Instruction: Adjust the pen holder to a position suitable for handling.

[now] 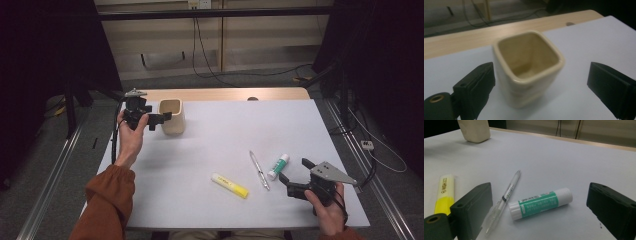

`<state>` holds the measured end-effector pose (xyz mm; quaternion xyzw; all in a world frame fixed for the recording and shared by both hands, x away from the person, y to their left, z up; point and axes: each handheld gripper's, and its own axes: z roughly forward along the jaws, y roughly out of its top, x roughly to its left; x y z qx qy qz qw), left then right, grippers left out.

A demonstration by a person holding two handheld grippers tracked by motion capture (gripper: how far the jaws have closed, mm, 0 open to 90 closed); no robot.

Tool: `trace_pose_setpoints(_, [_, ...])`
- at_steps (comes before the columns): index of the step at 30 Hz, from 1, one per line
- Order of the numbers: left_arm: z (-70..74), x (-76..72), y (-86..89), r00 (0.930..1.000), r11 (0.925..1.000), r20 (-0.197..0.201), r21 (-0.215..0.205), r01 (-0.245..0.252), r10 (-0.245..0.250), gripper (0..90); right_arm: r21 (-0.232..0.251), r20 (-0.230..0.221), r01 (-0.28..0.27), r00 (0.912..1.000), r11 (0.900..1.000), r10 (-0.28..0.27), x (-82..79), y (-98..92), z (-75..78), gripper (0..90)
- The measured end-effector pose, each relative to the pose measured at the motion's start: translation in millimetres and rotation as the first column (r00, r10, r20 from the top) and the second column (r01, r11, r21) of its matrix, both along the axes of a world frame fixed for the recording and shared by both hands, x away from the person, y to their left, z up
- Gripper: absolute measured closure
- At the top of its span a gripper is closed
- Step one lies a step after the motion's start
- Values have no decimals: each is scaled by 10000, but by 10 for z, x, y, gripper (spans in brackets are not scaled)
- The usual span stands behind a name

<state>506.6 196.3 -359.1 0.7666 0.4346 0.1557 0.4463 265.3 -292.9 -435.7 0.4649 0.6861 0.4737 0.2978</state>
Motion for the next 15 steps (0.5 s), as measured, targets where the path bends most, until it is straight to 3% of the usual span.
trace_pose_setpoints(3, [6, 106, 23, 9996, 9989, 26, -376, 274, -274, 82, -4, 4, -20, 10000, 10000, 20, 1, -1, 0, 70])
trace_pose_setpoints(8, [55, 292, -6, 9998, 9998, 63, 150, 163, -164, 71, -7, 42, -39, 10000, 10000, 39, 3, -2, 2, 71])
trace_pose_setpoints(12, [78, 421, -43, 9996, 9979, 54, 585, 287, -291, 137, -27, 49, -73, 10000, 10000, 73, -1, 2, 2, 71])
trace_pose_setpoints(15, [99, 486, -92, 9993, 9972, 0, 651, 380, -381, 174, -32, 36, -76, 10000, 10000, 76, 2, 3, 0, 71])
